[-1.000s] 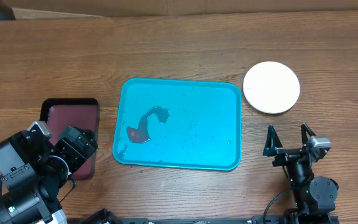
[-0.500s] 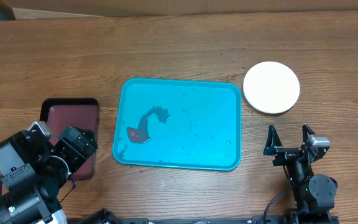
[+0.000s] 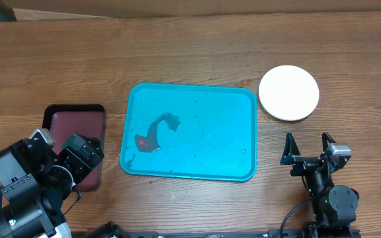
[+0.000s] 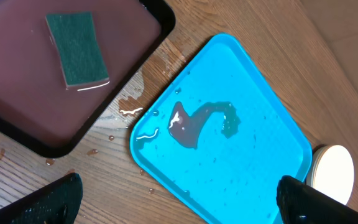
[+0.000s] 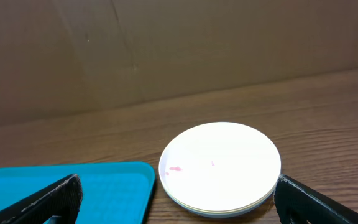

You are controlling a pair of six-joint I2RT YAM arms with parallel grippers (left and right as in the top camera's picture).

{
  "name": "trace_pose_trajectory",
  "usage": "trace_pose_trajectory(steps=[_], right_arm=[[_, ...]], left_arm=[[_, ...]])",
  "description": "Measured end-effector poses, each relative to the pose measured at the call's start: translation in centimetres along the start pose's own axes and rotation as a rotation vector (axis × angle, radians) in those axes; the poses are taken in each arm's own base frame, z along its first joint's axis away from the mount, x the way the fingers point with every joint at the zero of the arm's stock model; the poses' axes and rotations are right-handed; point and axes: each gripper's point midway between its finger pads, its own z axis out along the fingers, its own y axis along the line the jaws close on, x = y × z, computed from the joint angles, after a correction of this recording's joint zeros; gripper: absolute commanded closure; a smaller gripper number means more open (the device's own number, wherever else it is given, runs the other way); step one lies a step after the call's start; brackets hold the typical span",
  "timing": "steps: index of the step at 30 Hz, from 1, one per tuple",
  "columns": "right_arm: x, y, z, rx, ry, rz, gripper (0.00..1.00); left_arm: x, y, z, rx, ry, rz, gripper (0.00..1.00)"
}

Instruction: Clean dirty plates on tray and stack at the side

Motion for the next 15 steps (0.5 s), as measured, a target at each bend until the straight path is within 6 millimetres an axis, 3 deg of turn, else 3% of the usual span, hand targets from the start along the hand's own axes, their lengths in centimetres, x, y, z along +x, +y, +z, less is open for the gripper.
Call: trace_pose_trajectory(steps=[11, 15], right_arm=[[-0.33, 0.02, -0.10, 0.000, -0.015, -0.003, 0.00], [-0.67, -0.17, -0.19, 0.013, -0.030, -0.085, 0.00]], left_arm=[[0.01, 0.01, 0.01, 0.000, 0.000, 0.000, 0.00], [0.00, 0.00, 0.00, 0.000, 0.000, 0.000, 0.00]])
